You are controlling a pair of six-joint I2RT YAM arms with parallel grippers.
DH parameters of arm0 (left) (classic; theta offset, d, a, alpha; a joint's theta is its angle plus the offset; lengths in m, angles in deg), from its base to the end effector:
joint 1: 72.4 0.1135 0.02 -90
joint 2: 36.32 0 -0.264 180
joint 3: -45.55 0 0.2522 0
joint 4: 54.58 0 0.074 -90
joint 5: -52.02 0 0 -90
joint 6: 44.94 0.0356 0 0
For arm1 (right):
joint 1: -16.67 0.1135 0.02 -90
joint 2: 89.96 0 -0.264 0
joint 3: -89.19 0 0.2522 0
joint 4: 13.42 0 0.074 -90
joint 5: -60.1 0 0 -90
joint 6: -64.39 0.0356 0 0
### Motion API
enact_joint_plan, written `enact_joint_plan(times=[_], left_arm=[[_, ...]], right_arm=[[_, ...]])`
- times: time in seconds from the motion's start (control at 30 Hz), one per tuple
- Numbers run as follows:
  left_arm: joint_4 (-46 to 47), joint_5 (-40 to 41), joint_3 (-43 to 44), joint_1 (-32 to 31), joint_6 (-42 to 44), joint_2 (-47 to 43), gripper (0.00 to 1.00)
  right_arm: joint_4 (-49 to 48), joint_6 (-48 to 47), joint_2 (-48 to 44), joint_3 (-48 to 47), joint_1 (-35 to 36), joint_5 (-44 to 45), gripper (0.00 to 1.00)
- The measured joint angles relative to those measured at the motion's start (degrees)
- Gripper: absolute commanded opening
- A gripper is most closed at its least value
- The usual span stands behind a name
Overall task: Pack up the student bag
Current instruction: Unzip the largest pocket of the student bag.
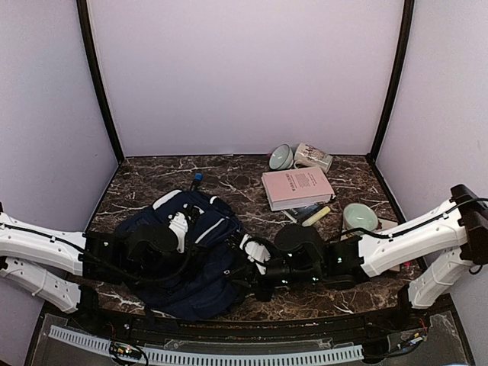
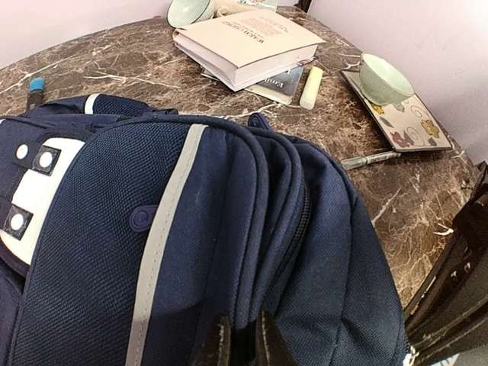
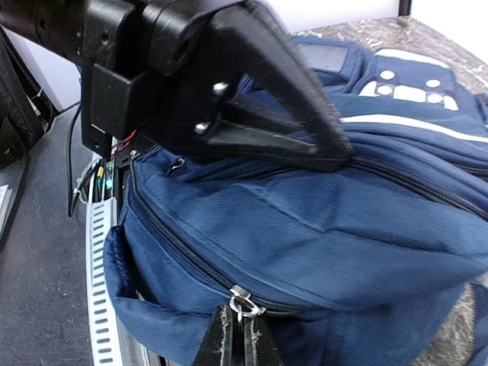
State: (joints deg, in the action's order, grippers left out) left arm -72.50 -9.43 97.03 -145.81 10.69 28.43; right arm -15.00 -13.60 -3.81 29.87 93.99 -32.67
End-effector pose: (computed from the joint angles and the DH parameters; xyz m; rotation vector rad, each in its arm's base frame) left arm 0.0857 -0.2279 0.2399 0.4146 2.0639 -0.6363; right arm 0.0700 0.3188 0.2163 -1.1989 1.8090 1.0044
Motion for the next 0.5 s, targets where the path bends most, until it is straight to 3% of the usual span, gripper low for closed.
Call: enact_joint_plan(times=[0.23, 0.5], left_arm=[[-0.17, 0.79, 0.0, 1.29, 2.32, 1.14, 0.0], [1.73, 0.63, -1.44, 2.34, 2.78, -0.96, 0.01]], right_arm=[[-2.56, 1.22, 6.19, -3.06, 0.94, 0.07, 0.0], [-3.61, 2.27, 5.03, -1.22, 0.81, 4.48, 0.0]])
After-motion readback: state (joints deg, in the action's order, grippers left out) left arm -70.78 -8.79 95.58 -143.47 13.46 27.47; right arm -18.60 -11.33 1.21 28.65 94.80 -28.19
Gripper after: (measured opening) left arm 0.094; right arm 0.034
